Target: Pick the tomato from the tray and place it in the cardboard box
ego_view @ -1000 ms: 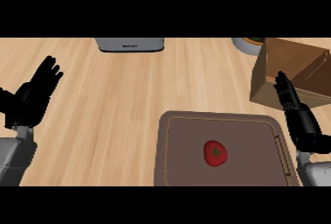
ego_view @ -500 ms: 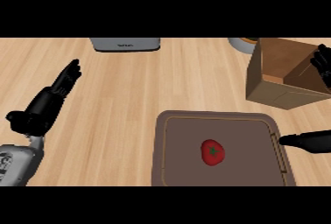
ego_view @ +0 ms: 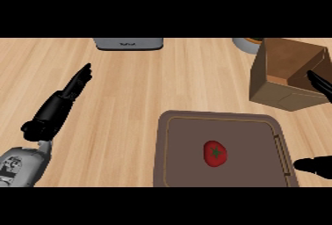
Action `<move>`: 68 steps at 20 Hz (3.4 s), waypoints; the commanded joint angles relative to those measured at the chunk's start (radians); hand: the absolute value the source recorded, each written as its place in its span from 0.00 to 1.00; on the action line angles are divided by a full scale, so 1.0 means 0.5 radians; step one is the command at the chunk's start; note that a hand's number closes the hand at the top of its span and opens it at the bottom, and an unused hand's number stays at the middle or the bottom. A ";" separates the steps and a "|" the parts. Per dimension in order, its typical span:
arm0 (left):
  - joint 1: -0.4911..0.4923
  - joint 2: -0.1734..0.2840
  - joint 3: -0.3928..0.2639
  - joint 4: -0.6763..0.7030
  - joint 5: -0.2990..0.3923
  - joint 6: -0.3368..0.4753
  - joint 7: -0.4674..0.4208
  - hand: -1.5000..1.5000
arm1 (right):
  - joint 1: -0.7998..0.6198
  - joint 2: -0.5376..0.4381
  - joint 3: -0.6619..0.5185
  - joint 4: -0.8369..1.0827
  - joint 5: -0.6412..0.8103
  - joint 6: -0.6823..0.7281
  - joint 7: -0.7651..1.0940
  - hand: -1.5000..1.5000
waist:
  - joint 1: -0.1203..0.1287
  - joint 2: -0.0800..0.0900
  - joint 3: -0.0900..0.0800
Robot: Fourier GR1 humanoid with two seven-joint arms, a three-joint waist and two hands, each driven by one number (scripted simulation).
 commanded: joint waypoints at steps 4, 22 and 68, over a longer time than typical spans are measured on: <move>0.021 -0.019 -0.003 -0.005 -0.037 -0.028 -0.040 0.50 | -0.017 -0.260 0.262 -0.272 0.458 0.185 0.353 0.00 | 0.016 0.006 -0.005; 0.007 -0.072 0.071 -0.178 -0.061 -0.101 0.158 0.50 | -0.515 0.246 1.190 -0.927 0.768 1.099 2.164 0.00 | 0.029 0.001 -0.002; -0.071 -0.400 0.389 0.022 -0.405 -0.403 0.049 0.50 | -0.326 0.786 1.026 0.451 2.095 0.638 1.174 0.00 | 0.017 0.008 0.001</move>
